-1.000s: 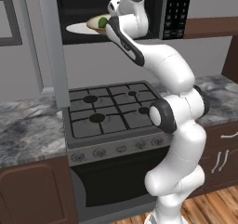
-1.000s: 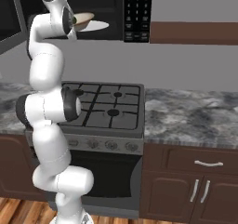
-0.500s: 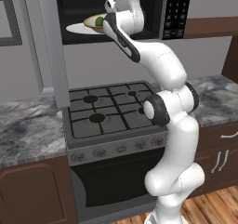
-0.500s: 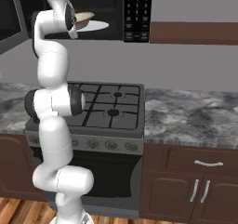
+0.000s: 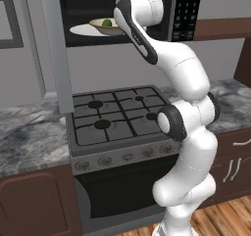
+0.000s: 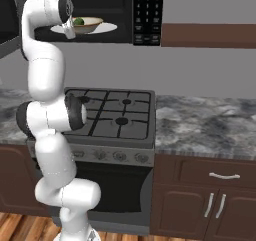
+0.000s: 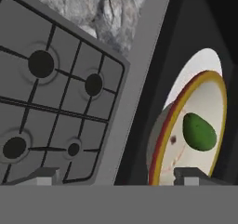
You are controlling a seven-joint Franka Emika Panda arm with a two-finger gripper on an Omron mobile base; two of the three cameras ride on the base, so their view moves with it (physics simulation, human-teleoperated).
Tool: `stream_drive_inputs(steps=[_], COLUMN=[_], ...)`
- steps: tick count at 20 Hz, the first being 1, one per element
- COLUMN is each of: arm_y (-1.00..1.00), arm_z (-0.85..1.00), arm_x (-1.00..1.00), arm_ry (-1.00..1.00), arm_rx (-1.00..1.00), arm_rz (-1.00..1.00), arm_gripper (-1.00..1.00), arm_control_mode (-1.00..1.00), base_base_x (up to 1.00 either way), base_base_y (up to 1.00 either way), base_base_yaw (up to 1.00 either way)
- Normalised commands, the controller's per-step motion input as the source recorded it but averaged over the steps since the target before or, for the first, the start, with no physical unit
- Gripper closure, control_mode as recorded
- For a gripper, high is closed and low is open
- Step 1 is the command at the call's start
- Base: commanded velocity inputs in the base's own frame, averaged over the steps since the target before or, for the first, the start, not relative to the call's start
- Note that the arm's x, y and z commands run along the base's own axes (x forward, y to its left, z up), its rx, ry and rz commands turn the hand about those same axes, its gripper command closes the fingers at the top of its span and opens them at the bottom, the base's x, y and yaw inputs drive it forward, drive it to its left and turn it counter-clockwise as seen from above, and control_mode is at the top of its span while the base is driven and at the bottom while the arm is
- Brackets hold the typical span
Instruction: Pick the avocado from the sink and place it in the bowl. Then pick the bowl and place it in the microwave. Then close the microwave door and press the start button.
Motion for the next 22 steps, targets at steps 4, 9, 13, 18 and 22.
stream_drive_inputs(steps=[4,9,13,18,22], arm_y=[-0.34,-0.38,-0.26,-0.02,0.11], arm_z=[-0.79,-0.64,-0.33,-0.17,0.11], arm_x=[-1.0,-1.0,-1.0,-1.0,-1.0], arm_ry=[-0.1,-0.08,-0.15,-0.19,-0.13], arm_rx=[0.06,0.08,0.07,0.01,0.0], arm_rz=[0.0,0.0,0.01,0.03,0.0], arm_gripper=[-1.0,-1.0,-1.0,-1.0,-1.0], arm_control_mode=[-1.0,-1.0,-1.0,-1.0,-1.0], base_base_x=[0.0,0.0,0.0,0.0,0.0], base_base_y=[0.0,0.0,0.0,0.0,0.0], base_base_yaw=[0.0,0.0,0.0,0.0,0.0])
